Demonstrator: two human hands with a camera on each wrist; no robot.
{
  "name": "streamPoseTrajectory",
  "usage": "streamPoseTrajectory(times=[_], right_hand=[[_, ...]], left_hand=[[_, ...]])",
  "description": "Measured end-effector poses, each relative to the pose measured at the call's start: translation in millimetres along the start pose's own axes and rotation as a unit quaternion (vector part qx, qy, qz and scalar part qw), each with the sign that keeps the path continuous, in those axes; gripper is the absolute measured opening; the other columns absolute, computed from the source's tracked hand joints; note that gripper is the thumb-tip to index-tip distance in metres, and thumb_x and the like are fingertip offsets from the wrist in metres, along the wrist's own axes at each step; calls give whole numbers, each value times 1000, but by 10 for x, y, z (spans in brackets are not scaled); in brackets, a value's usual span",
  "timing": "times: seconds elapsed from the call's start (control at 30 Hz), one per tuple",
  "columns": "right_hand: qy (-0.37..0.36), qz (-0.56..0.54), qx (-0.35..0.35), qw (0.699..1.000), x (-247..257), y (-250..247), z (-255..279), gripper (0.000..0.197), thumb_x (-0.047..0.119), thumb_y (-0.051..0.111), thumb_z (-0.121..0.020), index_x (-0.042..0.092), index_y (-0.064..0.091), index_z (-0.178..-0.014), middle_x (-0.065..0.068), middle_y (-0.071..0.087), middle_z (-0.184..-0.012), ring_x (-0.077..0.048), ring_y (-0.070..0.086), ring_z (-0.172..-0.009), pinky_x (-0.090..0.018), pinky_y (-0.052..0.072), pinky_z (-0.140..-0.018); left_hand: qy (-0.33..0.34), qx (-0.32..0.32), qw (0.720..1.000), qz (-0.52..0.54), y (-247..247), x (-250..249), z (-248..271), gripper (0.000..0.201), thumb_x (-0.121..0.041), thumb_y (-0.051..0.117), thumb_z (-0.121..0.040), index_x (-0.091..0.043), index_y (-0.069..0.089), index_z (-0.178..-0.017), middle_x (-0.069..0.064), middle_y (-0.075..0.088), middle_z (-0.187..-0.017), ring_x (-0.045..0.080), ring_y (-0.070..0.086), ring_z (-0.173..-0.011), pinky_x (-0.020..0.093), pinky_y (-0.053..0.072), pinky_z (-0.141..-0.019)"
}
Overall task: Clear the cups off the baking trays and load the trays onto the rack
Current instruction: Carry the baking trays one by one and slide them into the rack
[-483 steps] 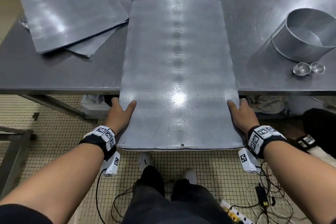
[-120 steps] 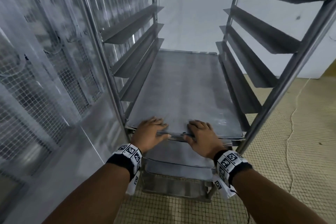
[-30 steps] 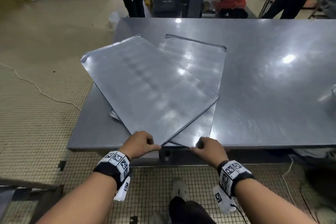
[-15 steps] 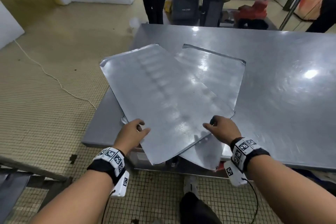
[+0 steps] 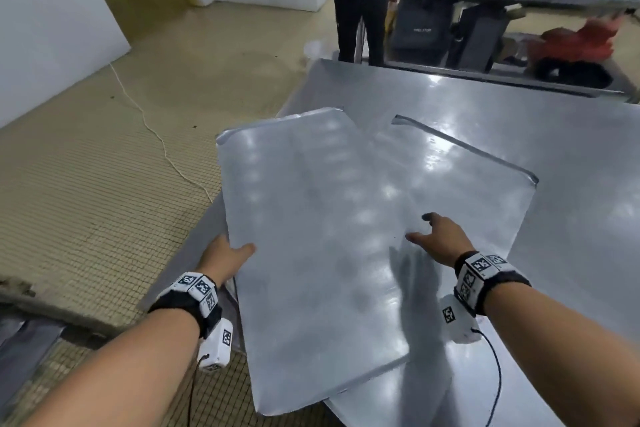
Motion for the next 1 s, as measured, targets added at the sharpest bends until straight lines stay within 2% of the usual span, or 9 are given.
streamPoseTrajectory(times=[0.07,0.2,0.27,0.37,0.47,0.63,0.7,0.87,1.0], right_hand=[[3,7,13,1000,-66,33,-248,78,46,71,-87,10,41,-149,-17,48,-147,-33,52,-129,-40,44,-103],[12,10,48,999,-153,146,-701,89,49,74,-83,10,34,-153,-18,43,-151,-36,45,-135,-45,41,-109],[9,18,52,998,-167,198,-896,90,52,73,-83,11,35,-153,-18,44,-150,-36,45,-135,-47,41,-109],[-4,0,43,999,-95,237,-1117,80,46,73,-84,9,42,-148,-18,47,-146,-37,48,-131,-45,43,-107],[-2,-22,36,999,-37,284,-1261,64,37,75,-84,6,53,-135,-18,56,-132,-36,57,-117,-43,49,-98],[34,-79,37,996,-62,317,-1379,63,38,80,-77,11,57,-128,-16,60,-126,-36,58,-114,-48,49,-98],[39,-89,40,994,-59,312,-1392,64,36,81,-76,10,56,-129,-16,60,-126,-36,58,-114,-49,49,-99],[45,-96,41,994,-107,334,-1306,67,32,81,-73,16,56,-133,-16,58,-128,-33,61,-109,-48,53,-97],[71,-117,31,990,-191,346,-1206,75,32,83,-72,17,53,-138,-17,53,-133,-35,61,-112,-50,53,-98]], left_hand=[[-1,-9,1000,3,35,-53,-133,18,-27,70,-90,-16,65,-104,1,65,-98,18,58,-84,25,43,-73],[-37,-39,998,29,48,-15,-388,47,-42,72,-76,-7,72,-108,6,74,-104,25,69,-94,32,51,-82],[-50,-46,997,34,80,27,-461,39,-36,74,-79,-8,73,-106,6,75,-101,25,68,-90,30,49,-79],[-65,-57,995,50,111,88,-526,31,-28,78,-81,-9,73,-105,5,75,-100,23,67,-84,30,49,-75],[-60,-67,995,51,90,76,-524,31,-27,81,-80,-12,69,-104,3,72,-97,22,66,-82,30,48,-73],[-49,-63,994,75,107,46,-553,29,-21,81,-83,-12,63,-103,4,67,-95,19,62,-77,30,45,-72],[-51,-54,993,89,115,34,-558,30,-20,81,-83,-13,61,-104,4,67,-96,21,62,-81,31,46,-75],[-40,-42,992,114,36,6,-717,50,-31,89,-72,-13,62,-110,5,72,-106,27,71,-92,49,57,-90],[-20,-2,997,77,27,-153,-864,35,-25,85,-79,-14,61,-102,7,71,-103,27,70,-93,46,56,-92]])
Point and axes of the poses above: each hand's wrist, its own z-axis away from the middle knuckle, its own y-axis out of the palm, x = y × z, the point moved 9 cm from there along -z, towards the middle knuckle
